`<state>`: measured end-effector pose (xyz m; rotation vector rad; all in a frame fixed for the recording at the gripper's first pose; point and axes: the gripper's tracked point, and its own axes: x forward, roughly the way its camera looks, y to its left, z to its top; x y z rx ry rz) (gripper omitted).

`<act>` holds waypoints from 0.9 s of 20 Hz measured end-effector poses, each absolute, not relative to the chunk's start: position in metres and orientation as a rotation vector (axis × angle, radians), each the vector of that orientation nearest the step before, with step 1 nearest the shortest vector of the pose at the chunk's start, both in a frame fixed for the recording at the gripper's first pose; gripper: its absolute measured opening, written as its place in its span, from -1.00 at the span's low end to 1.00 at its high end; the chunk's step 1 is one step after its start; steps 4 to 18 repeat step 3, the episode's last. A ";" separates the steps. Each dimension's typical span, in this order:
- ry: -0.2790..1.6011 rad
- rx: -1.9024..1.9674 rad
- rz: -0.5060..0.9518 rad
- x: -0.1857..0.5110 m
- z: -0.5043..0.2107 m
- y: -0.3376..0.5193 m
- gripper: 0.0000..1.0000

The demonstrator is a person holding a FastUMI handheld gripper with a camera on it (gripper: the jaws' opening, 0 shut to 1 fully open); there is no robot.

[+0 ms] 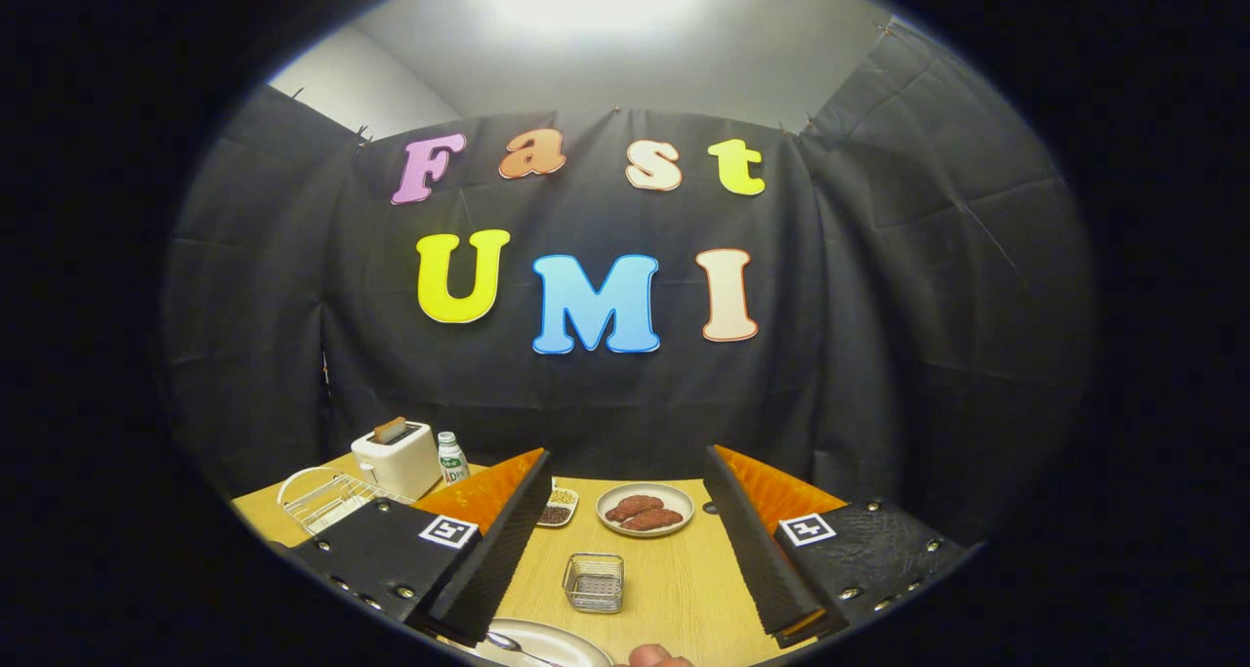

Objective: Take the plate from the dish rack, then take the spoon from the basket and place it into the plate.

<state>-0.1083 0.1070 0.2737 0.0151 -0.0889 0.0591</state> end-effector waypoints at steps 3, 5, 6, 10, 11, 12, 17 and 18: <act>-0.095 0.010 0.057 -0.106 0.272 0.098 0.94; -0.095 0.010 0.057 -0.106 0.272 0.098 0.94; -0.095 0.010 0.057 -0.106 0.272 0.098 0.94; -0.095 0.010 0.057 -0.106 0.272 0.098 0.94; -0.095 0.010 0.057 -0.106 0.272 0.098 0.94; -0.095 0.010 0.057 -0.106 0.272 0.098 0.94; -0.095 0.010 0.057 -0.106 0.272 0.098 0.94; -0.095 0.010 0.057 -0.106 0.272 0.098 0.94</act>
